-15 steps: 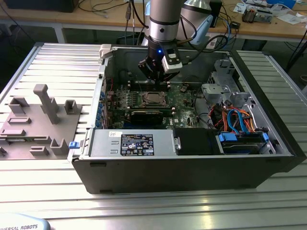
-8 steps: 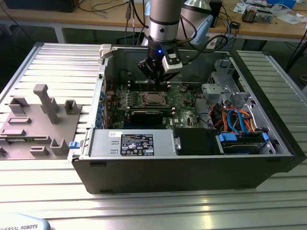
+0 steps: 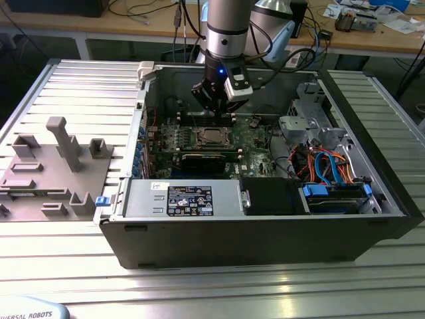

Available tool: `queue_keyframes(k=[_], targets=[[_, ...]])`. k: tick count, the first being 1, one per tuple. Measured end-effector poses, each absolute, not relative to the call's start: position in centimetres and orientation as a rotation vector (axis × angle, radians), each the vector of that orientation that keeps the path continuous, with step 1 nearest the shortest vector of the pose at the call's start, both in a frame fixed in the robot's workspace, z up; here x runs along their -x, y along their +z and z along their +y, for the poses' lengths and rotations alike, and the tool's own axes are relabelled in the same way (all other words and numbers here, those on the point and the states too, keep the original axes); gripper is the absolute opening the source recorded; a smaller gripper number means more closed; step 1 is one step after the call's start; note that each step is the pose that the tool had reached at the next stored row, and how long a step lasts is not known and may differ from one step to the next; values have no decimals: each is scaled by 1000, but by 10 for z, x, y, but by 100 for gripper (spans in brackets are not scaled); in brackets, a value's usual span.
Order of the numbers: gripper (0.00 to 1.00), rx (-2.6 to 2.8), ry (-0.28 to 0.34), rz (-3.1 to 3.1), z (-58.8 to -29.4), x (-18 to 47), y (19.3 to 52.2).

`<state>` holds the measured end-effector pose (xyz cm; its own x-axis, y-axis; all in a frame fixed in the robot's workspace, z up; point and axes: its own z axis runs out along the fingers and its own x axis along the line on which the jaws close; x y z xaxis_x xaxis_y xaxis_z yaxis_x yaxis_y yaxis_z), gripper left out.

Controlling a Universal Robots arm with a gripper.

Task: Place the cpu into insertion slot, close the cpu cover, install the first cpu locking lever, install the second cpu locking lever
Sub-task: 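Install the first cpu locking lever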

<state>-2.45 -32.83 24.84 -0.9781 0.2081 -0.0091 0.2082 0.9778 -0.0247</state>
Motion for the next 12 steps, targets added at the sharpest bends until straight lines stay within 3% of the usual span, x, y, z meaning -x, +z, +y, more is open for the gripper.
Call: queue_keyframes(k=[12], targets=[[11,-317,-40,3119,-328,24,248]])
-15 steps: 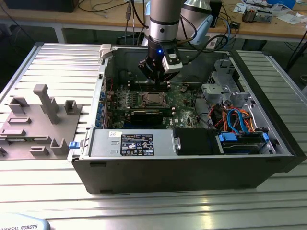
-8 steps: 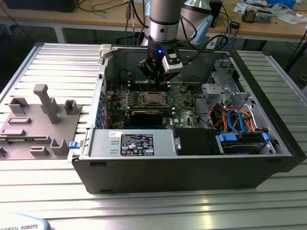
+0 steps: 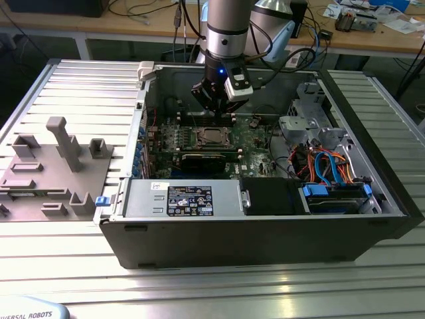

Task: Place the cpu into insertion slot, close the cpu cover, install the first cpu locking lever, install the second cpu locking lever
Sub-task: 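Install the first cpu locking lever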

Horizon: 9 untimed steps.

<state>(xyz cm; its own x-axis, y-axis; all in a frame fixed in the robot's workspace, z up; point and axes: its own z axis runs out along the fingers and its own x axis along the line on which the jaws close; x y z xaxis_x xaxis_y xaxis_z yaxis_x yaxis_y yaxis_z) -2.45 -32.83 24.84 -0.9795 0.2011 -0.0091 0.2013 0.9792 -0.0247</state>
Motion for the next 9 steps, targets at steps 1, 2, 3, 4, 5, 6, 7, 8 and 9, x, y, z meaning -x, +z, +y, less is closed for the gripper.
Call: queue_keyframes(k=[1,2,3,4,5,6,7,8,9], targets=[[11,-316,-40,3119,-328,24,248],[11,-315,-40,3119,-328,24,248],[11,-314,-40,3119,-328,24,248],[11,-313,-40,3119,-328,24,248],[11,-312,-40,3119,-328,24,248],[11,-311,-40,3119,-328,24,248],[11,-310,-40,3119,-328,24,248],[11,-309,-40,3119,-328,24,248],[11,-308,-40,3120,-328,24,248]])
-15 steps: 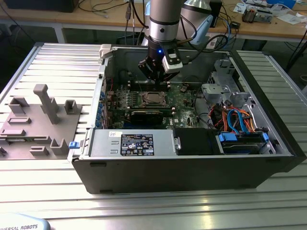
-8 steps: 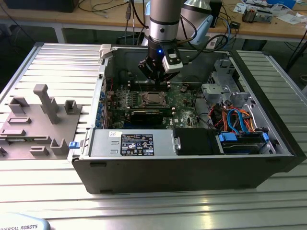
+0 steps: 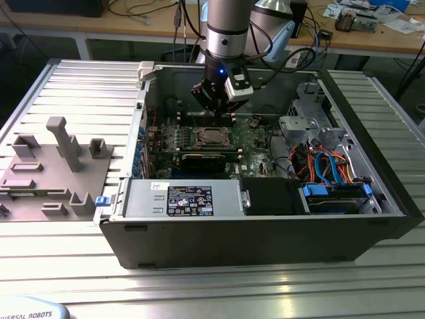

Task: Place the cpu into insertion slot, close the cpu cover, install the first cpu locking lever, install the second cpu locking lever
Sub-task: 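Install the first cpu locking lever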

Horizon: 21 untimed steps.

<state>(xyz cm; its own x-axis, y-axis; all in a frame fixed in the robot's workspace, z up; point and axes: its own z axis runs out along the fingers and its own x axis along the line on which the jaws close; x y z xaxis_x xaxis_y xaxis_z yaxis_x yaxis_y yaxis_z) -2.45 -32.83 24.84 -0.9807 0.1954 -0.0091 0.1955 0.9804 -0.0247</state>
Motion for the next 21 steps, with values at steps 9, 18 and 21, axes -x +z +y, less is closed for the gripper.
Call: queue_keyframes(k=[9,18,21], targets=[[11,-297,-40,3121,-328,24,248],[11,-287,-40,3121,-328,24,248],[11,-285,-40,3122,-328,24,248]])
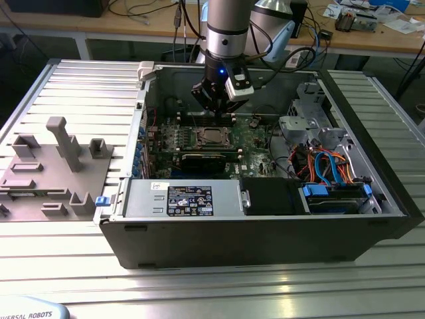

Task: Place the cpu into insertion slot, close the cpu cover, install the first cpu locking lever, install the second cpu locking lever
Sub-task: 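Install the first cpu locking lever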

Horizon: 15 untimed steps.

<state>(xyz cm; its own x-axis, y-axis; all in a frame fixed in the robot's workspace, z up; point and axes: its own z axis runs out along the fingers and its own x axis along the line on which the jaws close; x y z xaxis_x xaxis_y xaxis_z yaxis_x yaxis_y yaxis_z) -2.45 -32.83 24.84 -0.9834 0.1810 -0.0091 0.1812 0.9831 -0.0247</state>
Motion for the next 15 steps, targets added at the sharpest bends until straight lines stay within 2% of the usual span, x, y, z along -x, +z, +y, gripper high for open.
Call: queue_keyframes(k=[15], targets=[[11,-271,-40,3123,-328,24,248]])
